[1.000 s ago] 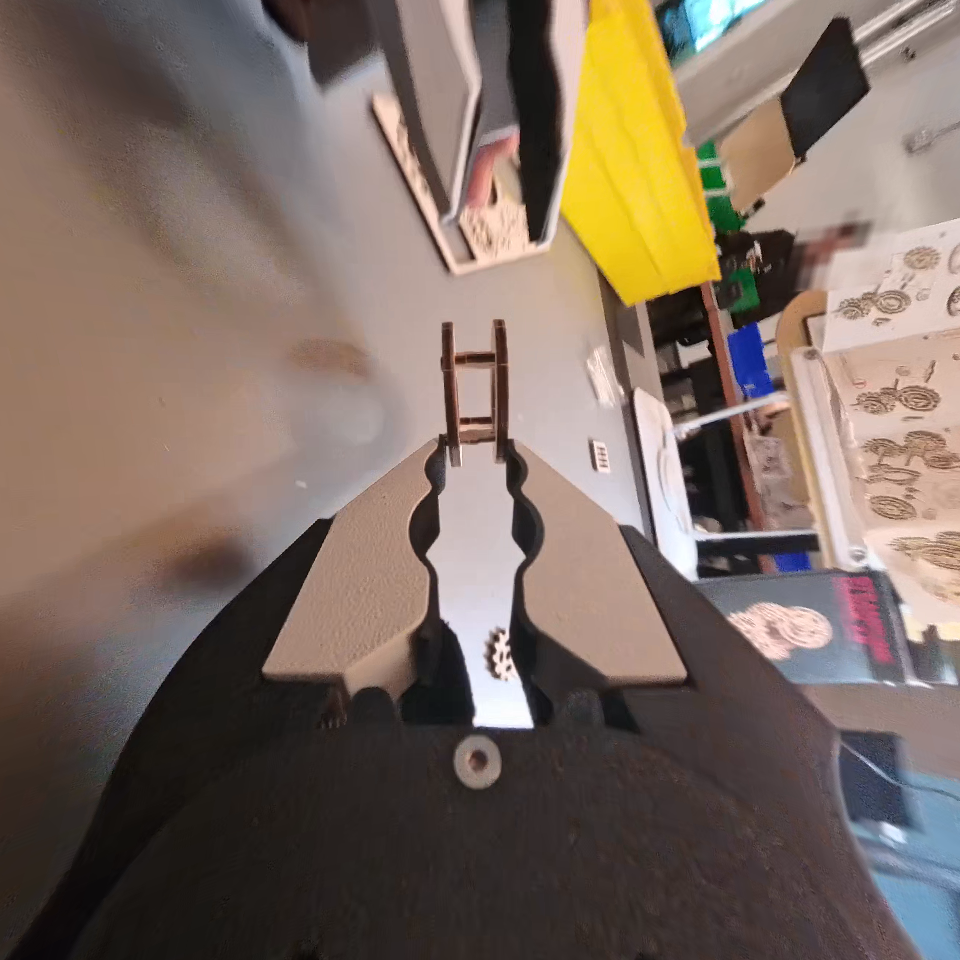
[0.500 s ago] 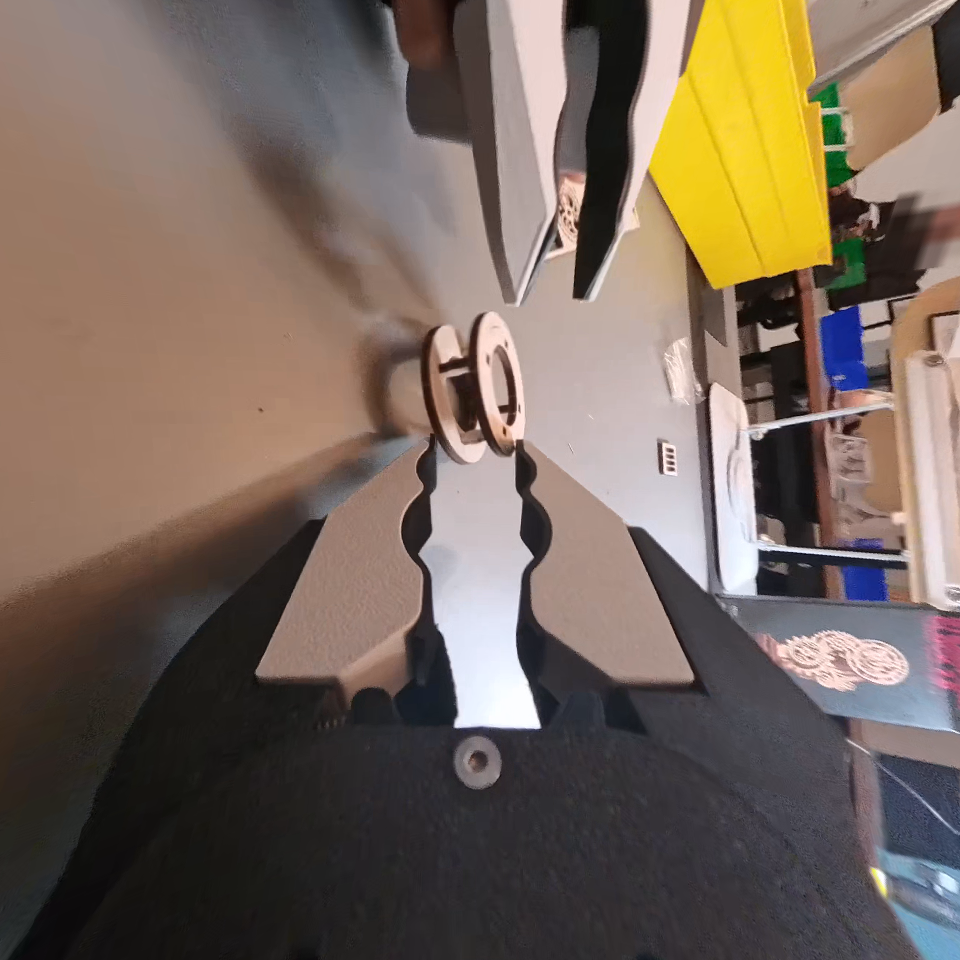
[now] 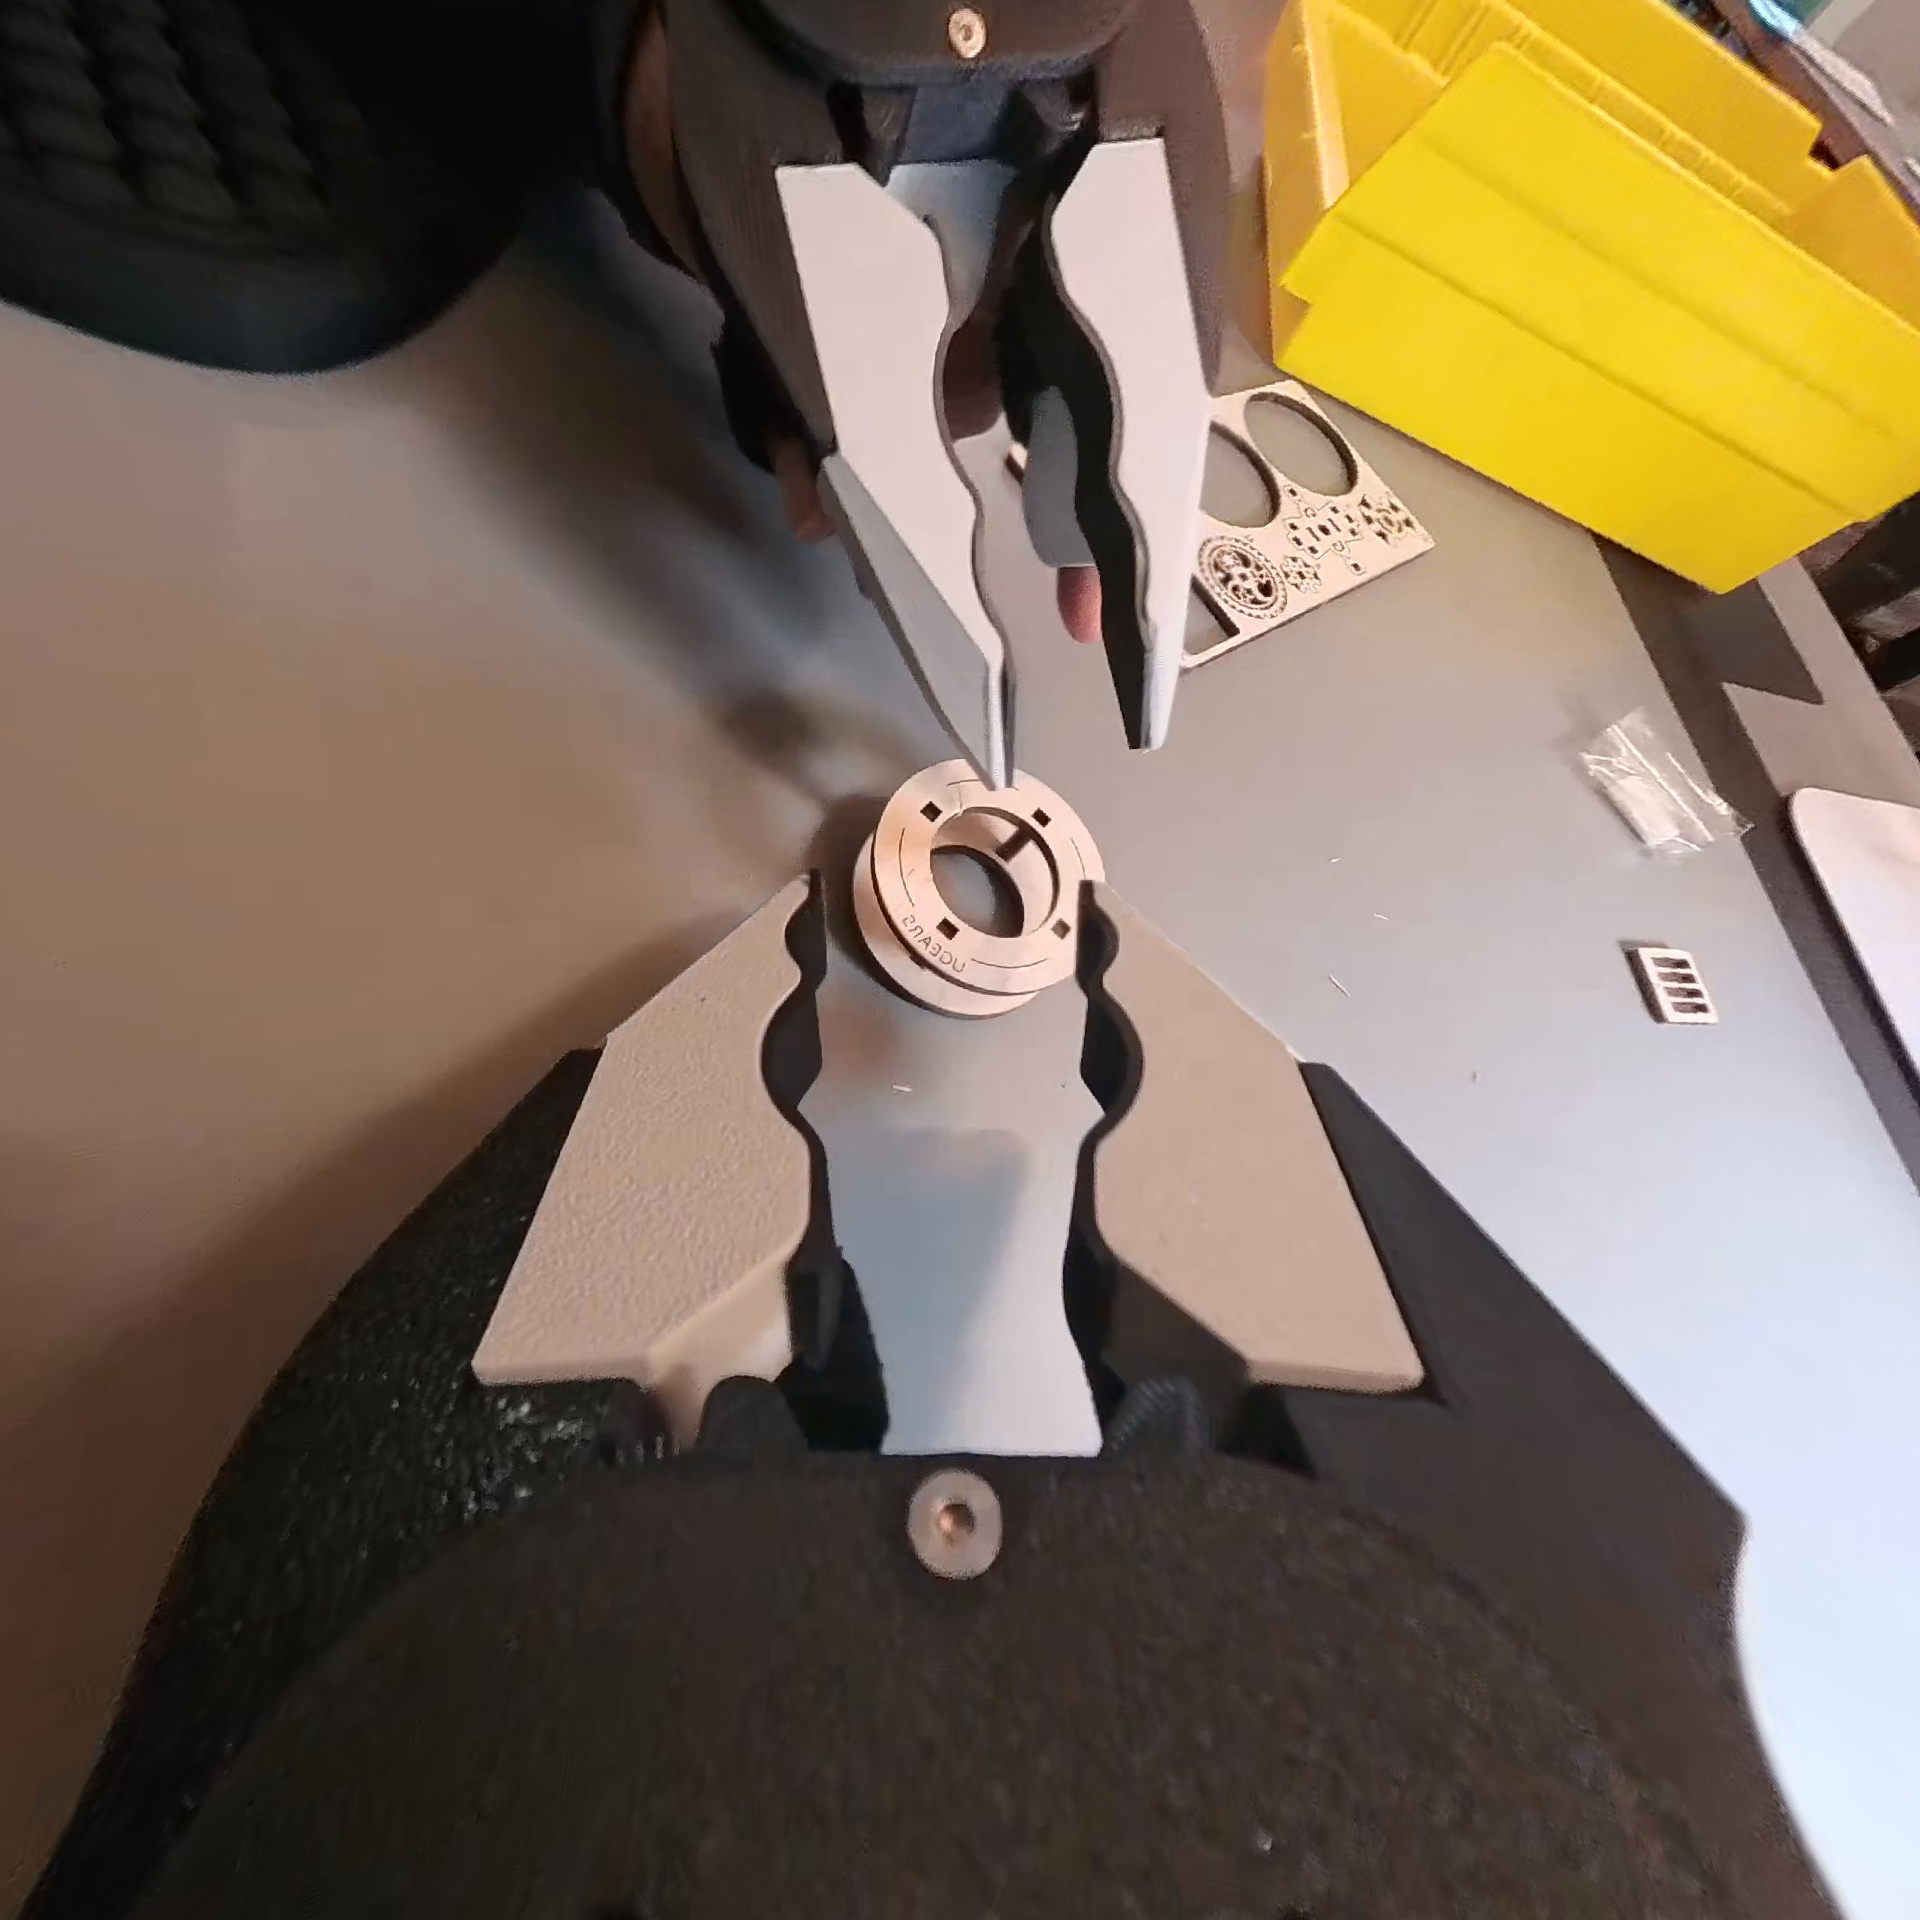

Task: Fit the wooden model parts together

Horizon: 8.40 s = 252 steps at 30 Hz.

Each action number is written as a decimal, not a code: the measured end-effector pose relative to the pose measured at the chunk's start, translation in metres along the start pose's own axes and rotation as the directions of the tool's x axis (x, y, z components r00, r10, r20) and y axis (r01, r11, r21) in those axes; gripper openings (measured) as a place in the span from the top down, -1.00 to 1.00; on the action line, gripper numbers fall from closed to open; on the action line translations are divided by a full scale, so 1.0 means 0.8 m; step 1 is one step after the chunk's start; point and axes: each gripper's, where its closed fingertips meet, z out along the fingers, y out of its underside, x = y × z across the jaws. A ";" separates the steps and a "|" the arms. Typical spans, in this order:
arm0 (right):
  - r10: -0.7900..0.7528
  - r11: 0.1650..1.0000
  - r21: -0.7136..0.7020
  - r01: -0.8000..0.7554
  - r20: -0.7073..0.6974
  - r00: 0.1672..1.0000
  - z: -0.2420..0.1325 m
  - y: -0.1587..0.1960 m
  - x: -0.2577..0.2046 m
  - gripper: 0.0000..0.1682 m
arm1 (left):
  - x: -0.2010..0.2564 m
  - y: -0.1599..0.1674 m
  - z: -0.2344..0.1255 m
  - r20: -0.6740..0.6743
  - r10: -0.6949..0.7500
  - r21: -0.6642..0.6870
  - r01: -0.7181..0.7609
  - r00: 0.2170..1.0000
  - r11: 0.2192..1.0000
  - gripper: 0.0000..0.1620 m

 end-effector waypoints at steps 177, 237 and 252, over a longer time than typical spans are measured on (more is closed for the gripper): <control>0.582 0.618 -0.140 -0.774 0.743 0.330 -0.036 -0.051 -0.008 0.41 | 0.043 -0.059 -0.029 -0.028 0.276 0.293 -0.256 0.961 0.921 0.65; 0.080 0.968 0.207 -0.144 0.290 0.954 -0.020 -0.052 0.001 0.76 | 0.031 -0.058 -0.040 -0.276 -0.036 0.325 0.129 0.960 0.937 0.75; 0.039 0.975 0.200 -0.097 0.277 0.960 -0.019 -0.046 -0.003 0.76 | 0.038 -0.057 -0.040 -0.289 -0.007 0.309 0.100 0.957 0.946 0.75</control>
